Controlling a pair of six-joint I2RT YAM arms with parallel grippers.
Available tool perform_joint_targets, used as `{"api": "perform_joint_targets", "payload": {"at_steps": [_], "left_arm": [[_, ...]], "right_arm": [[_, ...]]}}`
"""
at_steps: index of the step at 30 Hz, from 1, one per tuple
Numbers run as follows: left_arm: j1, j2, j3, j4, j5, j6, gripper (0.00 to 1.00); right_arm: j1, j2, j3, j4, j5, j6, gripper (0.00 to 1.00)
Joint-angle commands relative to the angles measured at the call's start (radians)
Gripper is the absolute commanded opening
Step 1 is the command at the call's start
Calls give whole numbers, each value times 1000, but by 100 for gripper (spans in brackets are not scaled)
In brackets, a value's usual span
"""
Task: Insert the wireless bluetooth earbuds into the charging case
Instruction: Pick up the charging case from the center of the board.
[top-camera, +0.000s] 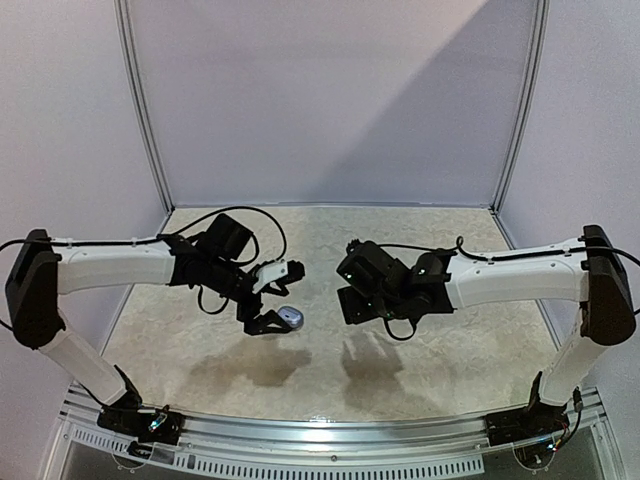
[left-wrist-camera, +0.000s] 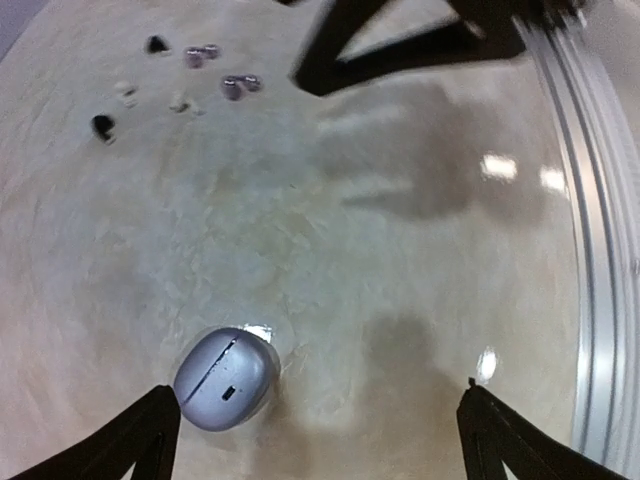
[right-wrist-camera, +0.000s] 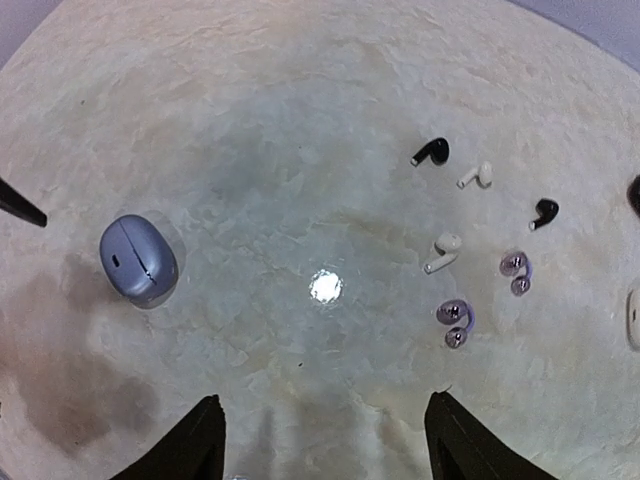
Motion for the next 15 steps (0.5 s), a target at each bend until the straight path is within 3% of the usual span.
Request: {"api": "perform_joint_targets", "payload": {"at_steps": [1,5,9,15], "left_arm": [[20,133,169,-451,3,711,99],[63,299,317,-623,-84,947,99],[71,454,508,-780,-67,1000,99],[70,515,534,-717,-76,1009,98]], "right_arm": [[-18,-66,-30,15,-45,8,77],[-31,-95,-79,22,-56,22,92],[-44,-120,-122,26,-67,66,96],[-43,-126,-135,19,-87,84,96]]}}
